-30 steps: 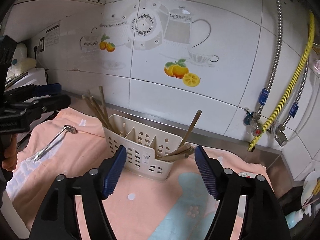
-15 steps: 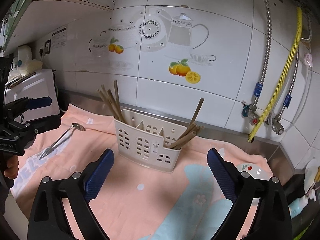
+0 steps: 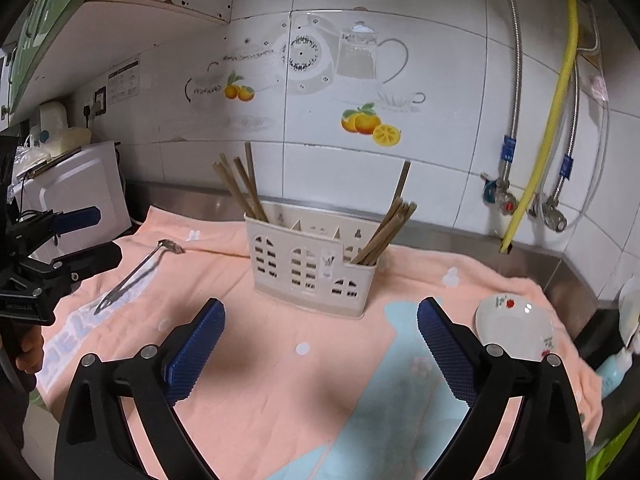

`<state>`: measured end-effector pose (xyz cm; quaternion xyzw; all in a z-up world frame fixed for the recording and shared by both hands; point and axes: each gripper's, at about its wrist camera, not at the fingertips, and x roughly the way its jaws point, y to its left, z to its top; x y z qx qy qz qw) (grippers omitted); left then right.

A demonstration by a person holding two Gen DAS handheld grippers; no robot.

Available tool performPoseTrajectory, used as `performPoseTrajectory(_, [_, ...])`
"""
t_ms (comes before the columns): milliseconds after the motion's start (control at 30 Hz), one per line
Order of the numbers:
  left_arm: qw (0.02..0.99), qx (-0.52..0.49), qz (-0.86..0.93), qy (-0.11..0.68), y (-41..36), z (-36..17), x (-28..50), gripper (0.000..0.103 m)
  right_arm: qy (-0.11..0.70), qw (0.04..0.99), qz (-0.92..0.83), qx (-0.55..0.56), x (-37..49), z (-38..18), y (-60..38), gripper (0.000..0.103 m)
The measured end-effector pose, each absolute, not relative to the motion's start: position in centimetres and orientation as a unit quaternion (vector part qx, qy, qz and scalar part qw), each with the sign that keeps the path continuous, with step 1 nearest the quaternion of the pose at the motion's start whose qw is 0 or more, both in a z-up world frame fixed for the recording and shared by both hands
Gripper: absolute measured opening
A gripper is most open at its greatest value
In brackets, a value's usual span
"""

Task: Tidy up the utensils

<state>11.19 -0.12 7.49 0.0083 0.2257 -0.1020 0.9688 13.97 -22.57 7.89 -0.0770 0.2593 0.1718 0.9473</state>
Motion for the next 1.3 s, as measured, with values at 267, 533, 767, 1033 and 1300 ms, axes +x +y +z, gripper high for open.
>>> performPoseTrajectory(267, [0.966, -0.002, -0.099, 0.240, 0.3, 5.9, 9.5, 0.098, 0.261, 0.949, 0.163, -0.074, 11.8, 6.1, -22.3, 0.094])
performPoseTrajectory(533, [0.962, -0.016, -0.095, 0.254, 1.4, 4.3, 8.8, 0.098, 0.265, 0.949, 0.155, -0.066, 10.5, 5.0, -22.2, 0.095])
performPoseTrajectory(767, [0.961, -0.003, -0.086, 0.262, 1.2, 3.2, 8.1, 0.098, 0.281, 0.946, 0.155, -0.050, 10.0, 3.8, -22.5, 0.095])
performPoseTrajectory(1033, [0.959, -0.006, -0.086, 0.271, 1.2, 2.5, 7.8, 0.098, 0.288, 0.945, 0.153, -0.036, 9.6, 3.3, -23.1, 0.095])
performPoseTrajectory(1300, [0.958, -0.007, -0.081, 0.274, 0.9, 2.1, 7.7, 0.098, 0.296, 0.942, 0.152, -0.040, 9.5, 2.6, -23.1, 0.095])
